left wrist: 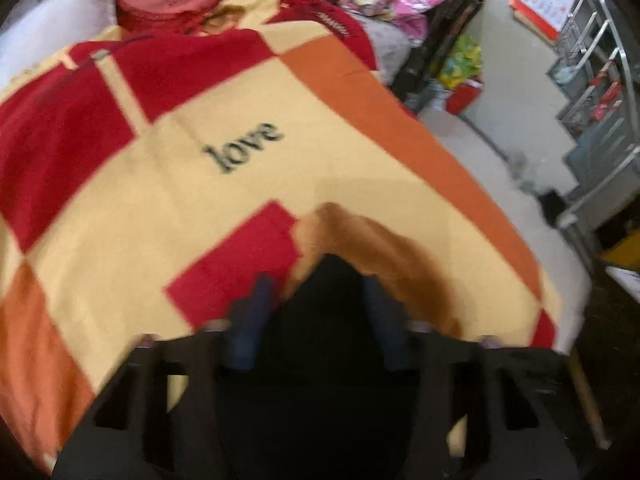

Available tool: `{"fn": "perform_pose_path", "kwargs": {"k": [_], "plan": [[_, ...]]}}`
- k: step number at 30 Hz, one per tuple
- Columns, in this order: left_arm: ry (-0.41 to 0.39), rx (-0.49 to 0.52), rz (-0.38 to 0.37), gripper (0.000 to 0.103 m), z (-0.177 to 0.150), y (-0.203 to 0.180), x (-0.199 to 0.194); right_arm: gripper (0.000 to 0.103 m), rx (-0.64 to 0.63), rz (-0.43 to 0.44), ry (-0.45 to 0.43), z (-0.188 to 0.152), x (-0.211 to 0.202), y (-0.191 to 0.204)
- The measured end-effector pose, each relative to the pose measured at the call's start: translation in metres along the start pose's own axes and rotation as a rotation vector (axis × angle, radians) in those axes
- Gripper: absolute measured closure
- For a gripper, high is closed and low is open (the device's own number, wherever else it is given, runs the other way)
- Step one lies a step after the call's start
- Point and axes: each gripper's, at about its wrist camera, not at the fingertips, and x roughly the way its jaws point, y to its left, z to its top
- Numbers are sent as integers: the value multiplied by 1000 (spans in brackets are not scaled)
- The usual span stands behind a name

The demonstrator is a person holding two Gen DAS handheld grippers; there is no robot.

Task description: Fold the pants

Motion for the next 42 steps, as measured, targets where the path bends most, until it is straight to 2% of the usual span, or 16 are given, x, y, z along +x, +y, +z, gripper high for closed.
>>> {"fn": "perform_pose_path", "kwargs": {"k": [2, 4, 7, 11, 13, 17, 20, 23, 24, 26, 27, 30, 32, 36, 40, 42], "plan": [[-10, -6, -1, 75, -1, -1, 0, 86, 2, 7, -15, 3, 0, 1], [-20, -10, -1, 90, 0, 0, -5, 87, -24, 11, -41, 6, -5, 12], [-53, -31, -33, 91, -1, 6, -31, 88, -74, 50, -62, 12, -14, 34], [-146, -70, -37, 91, -12, 24, -94, 88, -195, 122, -68, 20, -20, 86], [-180, -95, -12, 91, -22, 35, -120, 88, -255, 164, -46, 19, -12, 113], [-218, -229, 66, 91, -67, 83, -176, 88, -346, 261, 23, 7, 12, 159], [-239, -363, 99, 86, -118, 126, -207, 89, -391, 327, 123, -13, 48, 186], [-273, -471, 211, 62, -174, 156, -230, 88, -412, 362, 266, -41, 92, 204], [-280, -491, 234, 55, -190, 161, -236, 87, -416, 356, 311, -49, 105, 207], [-268, -528, 245, 54, -218, 168, -241, 86, -449, 277, 399, -64, 127, 214], [-257, -539, 250, 54, -225, 168, -240, 83, -467, 271, 402, -66, 127, 217], [-249, -543, 274, 49, -243, 161, -238, 53, -491, 359, 375, -58, 98, 222], [-238, -545, 256, 47, -247, 157, -230, 53, -490, 358, 309, -47, 74, 220], [-220, -550, 214, 47, -244, 145, -210, 53, -398, 264, 186, -21, 56, 194], [-189, -562, 193, 46, -234, 138, -187, 64, -379, 96, 186, -8, 82, 172], [-167, -563, 209, 46, -229, 135, -174, 66, -369, 70, 208, -10, 93, 164]]}}
